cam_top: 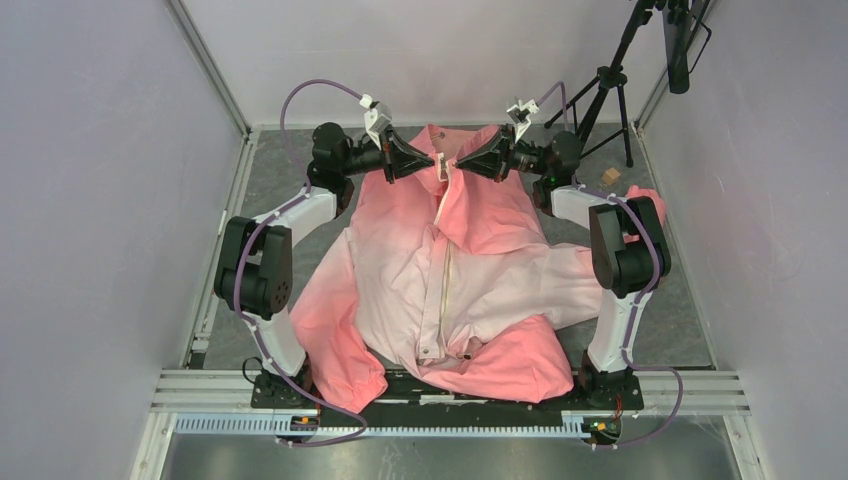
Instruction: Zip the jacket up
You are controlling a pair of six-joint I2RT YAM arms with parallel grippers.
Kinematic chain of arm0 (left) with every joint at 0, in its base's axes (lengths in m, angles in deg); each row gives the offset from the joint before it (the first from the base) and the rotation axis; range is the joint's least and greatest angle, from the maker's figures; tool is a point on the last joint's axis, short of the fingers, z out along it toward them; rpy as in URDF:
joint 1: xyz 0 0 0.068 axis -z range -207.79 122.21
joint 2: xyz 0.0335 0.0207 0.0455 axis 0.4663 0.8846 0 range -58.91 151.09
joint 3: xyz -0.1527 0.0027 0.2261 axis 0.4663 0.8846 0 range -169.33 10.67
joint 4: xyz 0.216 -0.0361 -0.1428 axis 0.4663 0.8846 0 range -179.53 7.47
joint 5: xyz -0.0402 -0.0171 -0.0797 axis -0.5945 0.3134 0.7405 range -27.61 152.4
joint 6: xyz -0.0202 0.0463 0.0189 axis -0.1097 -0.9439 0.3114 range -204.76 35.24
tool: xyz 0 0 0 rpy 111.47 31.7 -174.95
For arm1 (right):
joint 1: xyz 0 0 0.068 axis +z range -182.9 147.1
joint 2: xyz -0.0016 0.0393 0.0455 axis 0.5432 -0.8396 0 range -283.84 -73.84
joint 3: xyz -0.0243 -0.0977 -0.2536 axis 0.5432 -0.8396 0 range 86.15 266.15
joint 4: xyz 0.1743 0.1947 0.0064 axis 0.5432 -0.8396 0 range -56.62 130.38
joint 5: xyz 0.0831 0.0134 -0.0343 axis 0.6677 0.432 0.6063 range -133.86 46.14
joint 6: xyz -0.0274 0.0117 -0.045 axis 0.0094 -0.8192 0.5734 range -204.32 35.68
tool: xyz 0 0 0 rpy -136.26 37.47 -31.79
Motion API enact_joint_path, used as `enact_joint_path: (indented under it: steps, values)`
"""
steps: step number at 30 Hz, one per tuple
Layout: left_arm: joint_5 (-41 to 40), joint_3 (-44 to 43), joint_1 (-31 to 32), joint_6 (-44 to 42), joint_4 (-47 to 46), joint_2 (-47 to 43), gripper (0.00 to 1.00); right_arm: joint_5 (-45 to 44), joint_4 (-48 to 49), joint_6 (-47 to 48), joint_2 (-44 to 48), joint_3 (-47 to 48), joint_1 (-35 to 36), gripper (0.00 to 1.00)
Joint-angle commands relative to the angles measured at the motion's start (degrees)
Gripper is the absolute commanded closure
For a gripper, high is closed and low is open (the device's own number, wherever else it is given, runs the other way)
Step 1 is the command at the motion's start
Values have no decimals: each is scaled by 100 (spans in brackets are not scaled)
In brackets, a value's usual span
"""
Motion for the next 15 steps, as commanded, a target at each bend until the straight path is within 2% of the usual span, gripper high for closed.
enact_joint_path:
  steps: [1,15]
  values:
    - [71,-76,53,107,-208,-63,98,-27,185,54,225,74,31,100]
    - [22,-77,62,-486,567,-187,98,-64,264,15,286,29,28,100]
